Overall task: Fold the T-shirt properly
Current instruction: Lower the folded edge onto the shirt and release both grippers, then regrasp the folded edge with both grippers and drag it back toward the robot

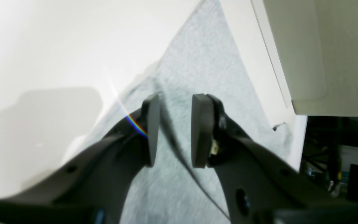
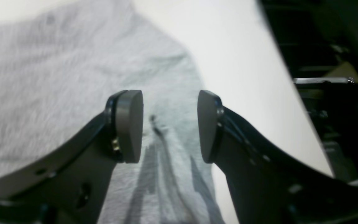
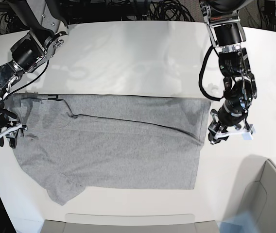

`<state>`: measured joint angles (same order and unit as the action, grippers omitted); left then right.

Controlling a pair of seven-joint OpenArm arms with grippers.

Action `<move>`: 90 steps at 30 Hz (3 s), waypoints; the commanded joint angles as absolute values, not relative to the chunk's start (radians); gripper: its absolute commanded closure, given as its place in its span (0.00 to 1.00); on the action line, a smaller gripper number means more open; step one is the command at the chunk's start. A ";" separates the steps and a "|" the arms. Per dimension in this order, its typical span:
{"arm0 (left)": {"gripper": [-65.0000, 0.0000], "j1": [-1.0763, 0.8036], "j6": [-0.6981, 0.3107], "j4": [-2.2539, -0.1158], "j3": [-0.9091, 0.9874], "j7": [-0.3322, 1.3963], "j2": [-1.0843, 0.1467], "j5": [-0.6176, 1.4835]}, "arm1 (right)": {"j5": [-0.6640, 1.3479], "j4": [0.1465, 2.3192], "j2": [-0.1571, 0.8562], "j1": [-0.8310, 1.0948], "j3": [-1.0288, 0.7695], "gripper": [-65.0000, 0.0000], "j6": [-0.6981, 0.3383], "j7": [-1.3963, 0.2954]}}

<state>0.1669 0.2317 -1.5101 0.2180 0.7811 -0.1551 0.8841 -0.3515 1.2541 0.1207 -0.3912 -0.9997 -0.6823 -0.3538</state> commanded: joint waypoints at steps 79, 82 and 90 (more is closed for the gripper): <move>1.00 -0.028 0.245 -1.365 0.068 1.041 -0.285 0.717 | -0.386 1.285 0.104 -0.140 -1.049 1.00 -0.698 -0.332; 1.00 -0.087 0.245 -1.443 0.068 1.043 -0.285 0.717 | -0.374 1.241 0.128 -0.120 -1.049 1.00 -0.698 -0.332; 1.00 -0.189 0.245 -1.558 0.068 1.055 -0.285 0.717 | -0.285 1.224 0.136 -0.036 -1.050 1.00 -0.698 -0.328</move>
<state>-0.1780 0.2192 -1.5646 0.0704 0.9966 -0.2802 0.7513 -0.2642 1.2129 0.1238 -0.0326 -1.0489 -0.6823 -0.3050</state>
